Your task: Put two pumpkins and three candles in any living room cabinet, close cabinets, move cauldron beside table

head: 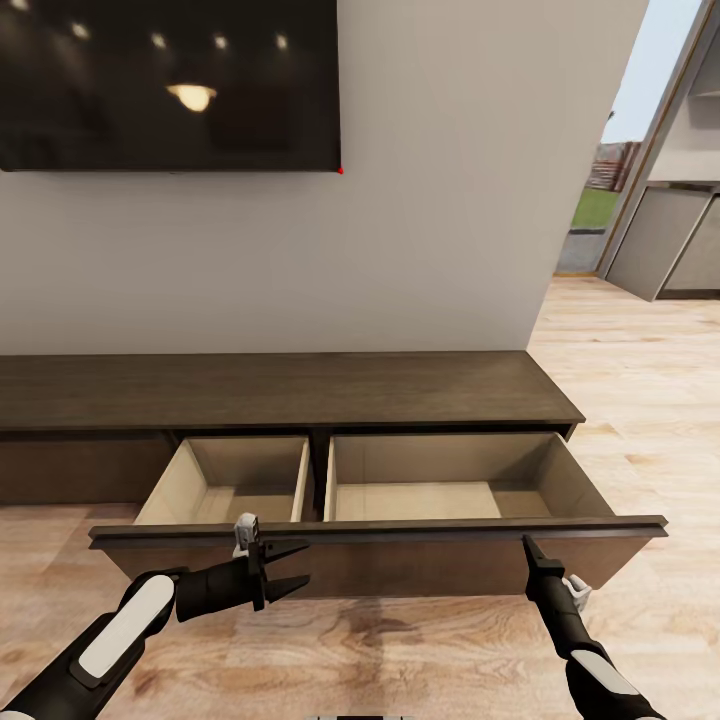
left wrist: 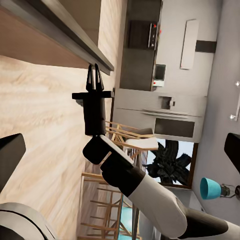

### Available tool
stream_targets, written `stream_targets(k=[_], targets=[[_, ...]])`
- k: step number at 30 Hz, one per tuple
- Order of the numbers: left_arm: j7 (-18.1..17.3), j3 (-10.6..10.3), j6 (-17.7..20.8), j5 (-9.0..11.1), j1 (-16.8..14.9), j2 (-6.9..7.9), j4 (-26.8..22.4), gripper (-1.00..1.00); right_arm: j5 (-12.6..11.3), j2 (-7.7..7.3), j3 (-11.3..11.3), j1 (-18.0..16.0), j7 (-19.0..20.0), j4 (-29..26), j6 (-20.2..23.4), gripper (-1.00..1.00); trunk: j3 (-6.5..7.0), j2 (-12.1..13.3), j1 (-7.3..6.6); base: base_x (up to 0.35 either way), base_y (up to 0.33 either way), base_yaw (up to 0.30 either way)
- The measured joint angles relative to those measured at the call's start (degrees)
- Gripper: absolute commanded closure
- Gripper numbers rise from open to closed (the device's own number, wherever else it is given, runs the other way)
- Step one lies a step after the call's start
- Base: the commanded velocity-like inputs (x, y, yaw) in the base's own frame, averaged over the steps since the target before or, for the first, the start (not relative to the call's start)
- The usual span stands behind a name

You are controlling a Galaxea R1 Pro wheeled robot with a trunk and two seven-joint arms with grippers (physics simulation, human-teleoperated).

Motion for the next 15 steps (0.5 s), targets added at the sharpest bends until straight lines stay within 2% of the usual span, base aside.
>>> stream_targets(k=[1,2,15], targets=[[0.0,0.0,0.0,0.0,0.0,0.00,0.0,-1.00,0.0,0.00,0.0,0.0,0.0,0.0,0.1,-1.00,0.00,0.0,0.00,0.000,0.000,0.000],[0.0,0.0,0.0,0.0,0.0,0.01,0.0,-1.00,0.4,0.01,0.8,1.4,1.2,-0.1,0.2,-1.00,-0.01,0.0,-0.01,0.000,0.000,0.000],[0.0,0.0,0.0,0.0,0.0,0.00,0.0,-1.00,0.4,-0.03,0.8,1.4,1.3,-0.2,0.5,-1.00,-0.01,0.0,0.00,-0.014,0.000,0.000]])
